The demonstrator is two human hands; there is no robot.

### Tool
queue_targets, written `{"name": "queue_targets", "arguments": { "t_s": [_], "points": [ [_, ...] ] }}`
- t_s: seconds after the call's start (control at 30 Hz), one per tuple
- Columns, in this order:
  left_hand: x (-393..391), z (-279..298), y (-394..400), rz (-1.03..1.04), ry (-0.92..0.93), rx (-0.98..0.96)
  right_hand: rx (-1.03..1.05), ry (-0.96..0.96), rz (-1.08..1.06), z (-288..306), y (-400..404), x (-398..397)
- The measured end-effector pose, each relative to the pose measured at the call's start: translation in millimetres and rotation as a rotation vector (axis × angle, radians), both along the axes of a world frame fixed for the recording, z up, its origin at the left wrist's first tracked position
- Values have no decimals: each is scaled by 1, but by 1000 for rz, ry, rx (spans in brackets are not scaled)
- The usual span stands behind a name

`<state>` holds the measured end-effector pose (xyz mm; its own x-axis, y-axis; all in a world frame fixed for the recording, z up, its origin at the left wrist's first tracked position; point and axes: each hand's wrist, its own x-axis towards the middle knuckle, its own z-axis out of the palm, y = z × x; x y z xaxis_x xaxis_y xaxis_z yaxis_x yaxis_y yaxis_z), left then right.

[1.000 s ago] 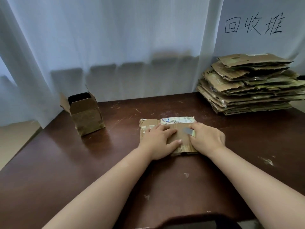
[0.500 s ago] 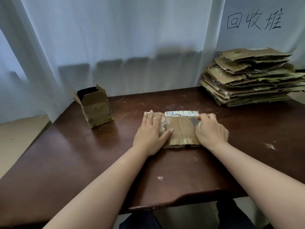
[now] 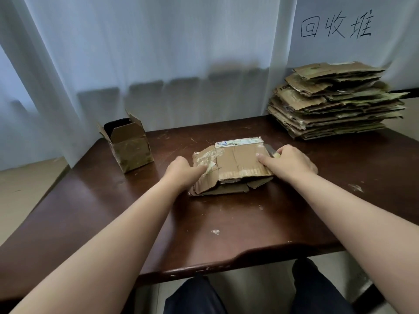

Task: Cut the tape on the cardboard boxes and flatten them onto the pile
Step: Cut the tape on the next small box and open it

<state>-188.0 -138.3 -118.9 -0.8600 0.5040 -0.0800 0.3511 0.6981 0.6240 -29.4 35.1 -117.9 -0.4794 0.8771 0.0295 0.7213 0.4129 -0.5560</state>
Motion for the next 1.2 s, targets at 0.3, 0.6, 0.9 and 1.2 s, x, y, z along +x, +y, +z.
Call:
{"name": "queue_targets", "arguments": {
  "t_s": [0.3, 0.6, 0.9, 1.2],
  "points": [
    [12, 21, 26, 15, -205, 366, 20, 217, 19, 19, 5, 12],
    [28, 69, 92, -65, -89, 662, 305, 354, -80, 60, 45, 39],
    [57, 147, 205, -250, -48, 713, 503, 335, -247, 124, 139, 63],
    [58, 176, 317, -450, 268, 713, 632, 405, -292, 160, 272, 64]
  ]
}}
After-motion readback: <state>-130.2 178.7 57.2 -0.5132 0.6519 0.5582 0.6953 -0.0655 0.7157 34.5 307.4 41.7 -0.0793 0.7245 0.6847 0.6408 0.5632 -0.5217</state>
